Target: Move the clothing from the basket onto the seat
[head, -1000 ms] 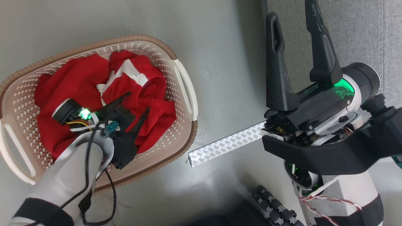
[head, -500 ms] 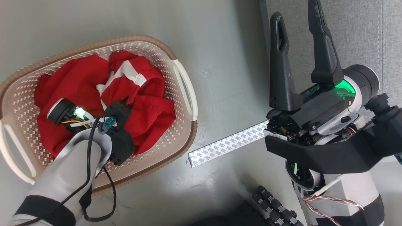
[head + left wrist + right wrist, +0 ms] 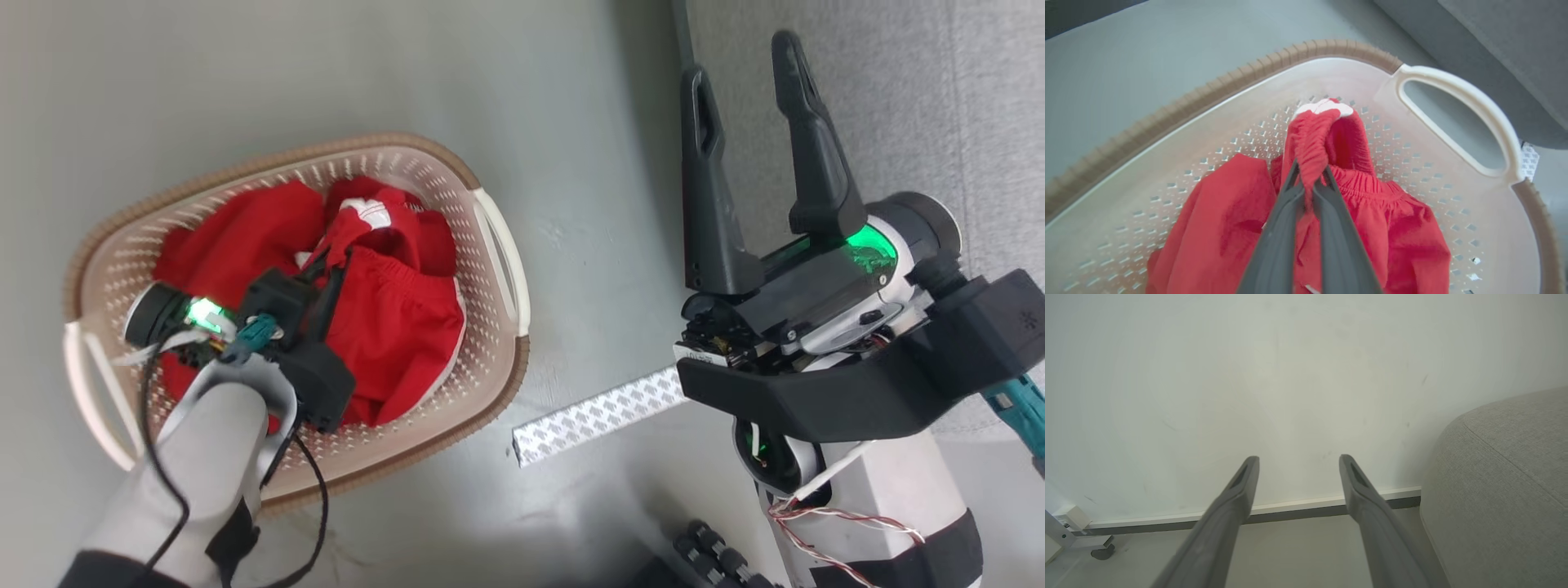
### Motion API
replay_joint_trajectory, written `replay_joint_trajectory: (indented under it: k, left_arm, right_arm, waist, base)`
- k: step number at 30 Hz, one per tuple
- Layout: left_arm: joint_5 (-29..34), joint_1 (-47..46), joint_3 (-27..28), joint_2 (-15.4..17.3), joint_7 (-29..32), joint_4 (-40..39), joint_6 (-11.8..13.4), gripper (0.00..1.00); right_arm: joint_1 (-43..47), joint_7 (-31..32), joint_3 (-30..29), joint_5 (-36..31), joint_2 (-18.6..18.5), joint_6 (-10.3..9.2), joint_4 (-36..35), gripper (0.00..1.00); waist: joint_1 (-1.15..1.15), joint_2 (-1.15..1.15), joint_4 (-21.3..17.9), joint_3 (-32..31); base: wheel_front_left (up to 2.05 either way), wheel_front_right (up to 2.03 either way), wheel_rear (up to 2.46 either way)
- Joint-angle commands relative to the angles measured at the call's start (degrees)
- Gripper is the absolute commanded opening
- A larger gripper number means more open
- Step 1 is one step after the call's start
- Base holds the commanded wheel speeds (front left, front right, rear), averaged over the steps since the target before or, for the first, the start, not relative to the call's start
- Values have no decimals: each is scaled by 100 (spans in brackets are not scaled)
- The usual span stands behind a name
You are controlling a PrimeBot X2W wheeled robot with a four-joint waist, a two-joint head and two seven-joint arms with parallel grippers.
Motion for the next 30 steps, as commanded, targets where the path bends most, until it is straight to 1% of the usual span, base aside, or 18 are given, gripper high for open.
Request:
replay_joint_trajectory:
  k: [1, 6, 8, 9, 15, 19, 23, 29, 30]
  left_arm:
    - [-119, 236, 158, -5, -17, -164, 15, 0]
    - [-228, 673, 536, -121, -17, -700, -8, 0]
    - [-199, 945, 706, -193, -17, -982, -45, 0]
    - [-199, 945, 706, -193, -17, -982, -45, 0]
    - [-236, 1487, 1132, -398, -18, -1551, -99, 0]
    - [-238, 1794, 1391, -511, -18, -1836, -208, 0]
    - [-157, 2141, 1698, -590, -17, -2317, -388, 0]
    - [-98, 2388, 1922, -599, -18, -2756, -554, 0]
    - [-86, 2435, 1949, -602, -18, -2821, -551, 0]
  right_arm:
    - [104, -8, -37, -81, 4, 4, 39, 100]
    - [285, -7, -30, -244, 2, 4, 217, 100]
    - [412, -8, -4, -332, 2, 4, 340, 100]
    - [412, -8, -4, -332, 2, 4, 340, 100]
    - [748, -8, -78, -354, -60, 4, 530, 100]
    - [941, -8, -52, -311, -178, 4, 664, 100]
    - [1239, -8, 68, -174, -240, 4, 1072, 100]
    - [1518, -8, 376, 106, -343, 4, 1446, 100]
    - [1586, -7, 436, 135, -376, 4, 1501, 100]
  waist:
    - [0, 0, 183, -376]
    - [0, 0, 388, -872]
    - [0, 0, 496, -1218]
    - [0, 0, 496, -1218]
    - [0, 0, 738, -1951]
    - [0, 0, 898, -2381]
    - [0, 0, 1081, -2937]
    - [0, 0, 1119, -3463]
    - [0, 0, 1114, -3557]
  base:
    - [0, 0, 0]
    - [0, 0, 0]
    - [0, 0, 0]
    - [0, 0, 0]
    - [0, 0, 0]
    - [0, 0, 0]
    - [0, 0, 0]
    - [0, 0, 0]
    - [0, 0, 0]
